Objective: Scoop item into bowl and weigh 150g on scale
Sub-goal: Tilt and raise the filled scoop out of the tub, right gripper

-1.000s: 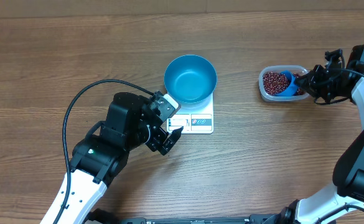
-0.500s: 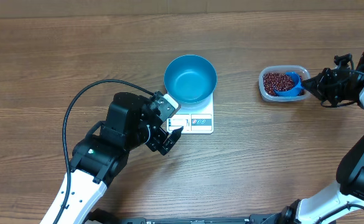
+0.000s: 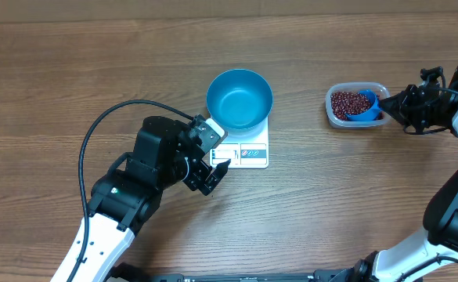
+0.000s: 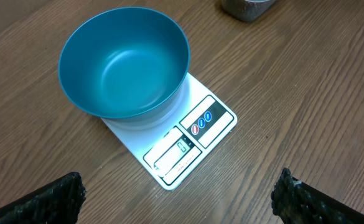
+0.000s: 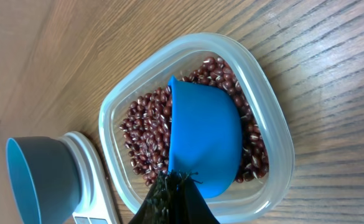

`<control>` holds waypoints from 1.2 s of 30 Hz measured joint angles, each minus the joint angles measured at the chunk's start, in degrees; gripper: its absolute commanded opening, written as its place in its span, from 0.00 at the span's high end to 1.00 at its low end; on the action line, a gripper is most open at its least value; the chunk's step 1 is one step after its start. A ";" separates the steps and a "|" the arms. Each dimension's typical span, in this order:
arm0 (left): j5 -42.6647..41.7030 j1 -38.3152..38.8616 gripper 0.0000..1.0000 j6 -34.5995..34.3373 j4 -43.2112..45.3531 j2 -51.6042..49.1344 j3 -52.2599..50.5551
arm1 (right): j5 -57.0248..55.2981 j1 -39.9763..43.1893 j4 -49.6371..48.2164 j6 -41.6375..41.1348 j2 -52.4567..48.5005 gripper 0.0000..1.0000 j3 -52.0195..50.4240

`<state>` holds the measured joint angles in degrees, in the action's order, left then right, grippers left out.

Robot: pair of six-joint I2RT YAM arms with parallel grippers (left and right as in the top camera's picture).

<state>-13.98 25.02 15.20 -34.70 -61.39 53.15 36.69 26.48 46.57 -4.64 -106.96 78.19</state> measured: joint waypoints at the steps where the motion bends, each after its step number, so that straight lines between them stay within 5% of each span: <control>1: 0.00 0.00 0.01 0.00 0.00 0.00 0.00 | 0.35 0.13 -0.09 -0.02 -0.09 0.96 -0.02; 36: 0.00 0.00 0.00 0.00 0.00 0.00 0.00 | 12.28 5.05 -0.61 1.07 -0.48 0.96 -0.63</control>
<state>-13.98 25.02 15.20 -34.70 -61.39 53.15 48.97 31.53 45.95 -3.57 -107.44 77.56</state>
